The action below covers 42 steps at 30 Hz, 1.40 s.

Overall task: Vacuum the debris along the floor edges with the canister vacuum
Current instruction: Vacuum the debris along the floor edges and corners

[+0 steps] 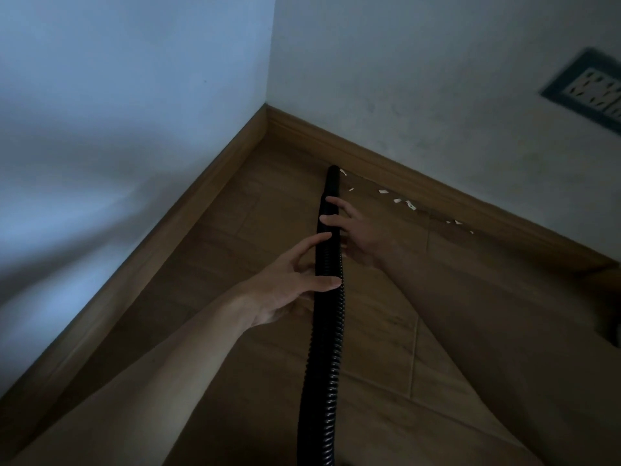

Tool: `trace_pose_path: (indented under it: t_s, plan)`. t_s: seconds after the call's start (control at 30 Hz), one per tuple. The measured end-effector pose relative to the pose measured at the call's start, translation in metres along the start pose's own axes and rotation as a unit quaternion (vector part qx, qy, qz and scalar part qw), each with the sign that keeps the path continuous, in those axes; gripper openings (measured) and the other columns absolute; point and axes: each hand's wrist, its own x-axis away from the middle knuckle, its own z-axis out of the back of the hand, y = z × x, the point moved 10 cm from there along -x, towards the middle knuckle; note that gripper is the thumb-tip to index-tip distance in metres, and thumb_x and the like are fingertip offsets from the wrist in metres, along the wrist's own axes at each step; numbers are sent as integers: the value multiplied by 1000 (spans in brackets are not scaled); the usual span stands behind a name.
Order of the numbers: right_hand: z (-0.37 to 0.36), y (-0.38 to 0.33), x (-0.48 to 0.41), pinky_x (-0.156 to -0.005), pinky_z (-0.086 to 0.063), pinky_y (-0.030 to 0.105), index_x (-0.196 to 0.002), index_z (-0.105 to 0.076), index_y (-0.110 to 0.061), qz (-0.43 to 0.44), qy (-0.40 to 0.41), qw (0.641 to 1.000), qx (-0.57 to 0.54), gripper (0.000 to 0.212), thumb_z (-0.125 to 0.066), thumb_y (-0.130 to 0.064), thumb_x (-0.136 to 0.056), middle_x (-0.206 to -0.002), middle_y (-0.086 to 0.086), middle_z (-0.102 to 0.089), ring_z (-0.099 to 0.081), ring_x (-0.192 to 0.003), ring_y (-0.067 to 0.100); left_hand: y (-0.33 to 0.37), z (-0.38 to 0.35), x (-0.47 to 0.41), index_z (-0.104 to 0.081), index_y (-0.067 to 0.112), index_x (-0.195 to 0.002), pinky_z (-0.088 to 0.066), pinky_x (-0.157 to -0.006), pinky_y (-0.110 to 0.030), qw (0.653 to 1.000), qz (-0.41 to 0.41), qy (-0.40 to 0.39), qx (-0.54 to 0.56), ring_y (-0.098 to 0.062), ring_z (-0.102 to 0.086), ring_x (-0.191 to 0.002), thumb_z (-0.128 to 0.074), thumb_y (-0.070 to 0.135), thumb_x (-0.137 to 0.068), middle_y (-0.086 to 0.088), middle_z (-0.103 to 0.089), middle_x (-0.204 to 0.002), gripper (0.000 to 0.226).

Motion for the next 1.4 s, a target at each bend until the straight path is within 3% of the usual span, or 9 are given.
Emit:
trace_pose_path:
  t_s: [0.13,0.27,0.53,0.77,0.93,1.0,1.1,1.27,1.4]
  plan:
    - [12,3,6,-72,-50,31,-138,-51,-31,2,20,1000,-4,54,-68,-13,-89,-124,5,-56,-60,-97,20,0,-12,0,-53,49,-131,-53,-68,-29,1000,4,-17,-9,-21,-65,-109,-75,8,-82,0,-67,-121,68]
    - [18,3,10,-70,-48,30,-138,-51,-32,1,28,1000,-2,55,-68,-14,-89,-129,6,-55,-59,-98,20,1,-19,1,-51,46,-134,-52,-52,-21,1000,10,-22,-9,-19,-68,-95,-72,6,-84,-4,-67,-120,68]
    - [6,13,20,-75,-52,33,-137,-51,-33,-9,15,1000,-23,55,-69,-14,-88,-125,6,-56,-60,-99,22,-5,-12,17,-53,49,-131,-55,-57,-29,999,23,-31,-26,-23,-71,-97,-73,5,-83,-2,-69,-118,68]
    - [-5,22,32,-82,-52,36,-138,-50,-33,-9,17,999,-40,56,-70,-15,-88,-132,8,-53,-59,-104,25,-6,-9,33,-56,52,-127,-58,-78,-38,998,28,-43,-47,-23,-67,-109,-76,7,-79,-2,-65,-125,68]
    - [-1,18,35,-94,-50,41,-138,-50,-32,-3,23,999,-47,56,-69,-14,-88,-125,5,-54,-57,-106,25,-3,-13,34,-57,53,-125,-48,-100,-45,997,16,-45,-54,-23,-62,-116,-79,10,-74,-2,-64,-125,70]
    - [-2,19,35,-97,-49,43,-139,-49,-32,-7,20,999,-46,57,-68,-14,-88,-128,6,-52,-57,-108,26,-4,-13,34,-56,52,-127,-53,-91,-42,997,21,-44,-54,-24,-64,-113,-77,8,-78,-3,-65,-124,70]
    - [-2,19,33,-91,-51,40,-139,-50,-32,-13,28,998,-53,57,-69,-13,-88,-130,7,-52,-56,-108,26,-3,-11,31,-54,50,-130,-58,-75,-39,998,26,-39,-51,-26,-68,-106,-75,7,-80,-5,-67,-122,70]
    - [-1,13,26,-80,-50,35,-138,-50,-33,-14,36,998,-42,56,-67,-12,-89,-124,4,-53,-56,-105,24,-1,-9,22,-52,49,-132,-58,-74,-41,998,28,-22,-52,-26,-71,-98,-74,7,-82,-5,-71,-114,69]
    - [1,14,20,-76,-49,35,-141,-46,-33,-30,24,999,-3,57,-65,-13,-91,-123,3,-53,-56,-103,23,-4,-9,16,-51,48,-134,-57,-62,-33,998,32,-10,-57,-23,-71,-94,-74,8,-83,-5,-71,-111,68]
